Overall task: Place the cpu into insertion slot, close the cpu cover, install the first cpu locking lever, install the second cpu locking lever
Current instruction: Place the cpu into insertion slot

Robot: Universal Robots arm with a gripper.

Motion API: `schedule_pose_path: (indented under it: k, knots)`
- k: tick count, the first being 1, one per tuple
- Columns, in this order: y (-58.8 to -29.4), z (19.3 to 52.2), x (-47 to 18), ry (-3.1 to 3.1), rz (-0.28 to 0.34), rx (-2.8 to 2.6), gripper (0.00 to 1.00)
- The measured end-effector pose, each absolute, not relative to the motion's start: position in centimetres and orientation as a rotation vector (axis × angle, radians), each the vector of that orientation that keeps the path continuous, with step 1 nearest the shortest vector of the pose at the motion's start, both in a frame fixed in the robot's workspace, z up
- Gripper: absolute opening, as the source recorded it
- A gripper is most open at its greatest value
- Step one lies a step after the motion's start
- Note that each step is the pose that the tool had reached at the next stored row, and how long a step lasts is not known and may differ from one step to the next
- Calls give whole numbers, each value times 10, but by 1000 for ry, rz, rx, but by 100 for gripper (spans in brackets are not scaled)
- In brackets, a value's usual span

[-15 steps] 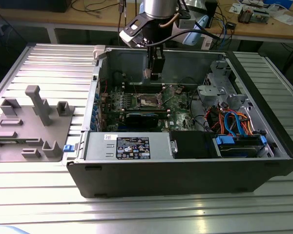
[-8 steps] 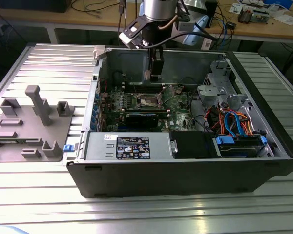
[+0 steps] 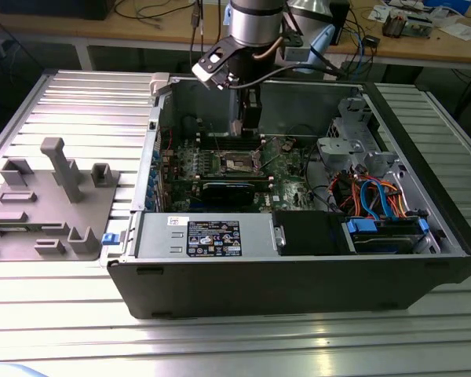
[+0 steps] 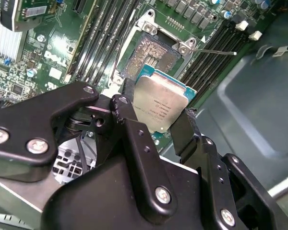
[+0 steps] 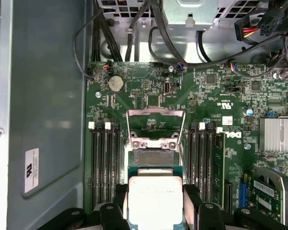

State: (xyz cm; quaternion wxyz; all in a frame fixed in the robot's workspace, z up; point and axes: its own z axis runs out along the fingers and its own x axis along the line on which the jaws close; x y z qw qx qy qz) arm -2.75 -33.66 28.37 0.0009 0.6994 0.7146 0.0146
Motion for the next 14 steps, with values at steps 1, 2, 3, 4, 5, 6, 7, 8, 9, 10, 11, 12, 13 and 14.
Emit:
schedule_pose_path:
  k: [1,2,3,4,5,6,7,8,9,10,11,12,13,14]
  knots:
    - [-337,281,-28,2243,46,2197,54]
    - [-337,278,-27,2243,46,2197,54]
    - [-337,276,-27,2242,46,2197,54]
    - [-337,273,-27,2241,46,2198,54]
    - [-337,270,-27,2240,46,2199,54]
    - [-337,268,-27,2239,46,2200,54]
    - [-337,266,-27,2239,46,2201,54]
    - [-337,265,-27,2239,46,2201,54]
    - [-337,260,-27,2238,46,2201,54]
    - [-337,256,-27,2236,46,2203,54]
    - [-337,253,-27,2235,46,2205,54]
    - [-337,251,-27,2234,46,2205,54]
    - [-337,249,-27,2234,46,2206,54]
    - [-337,246,-27,2234,46,2206,54]
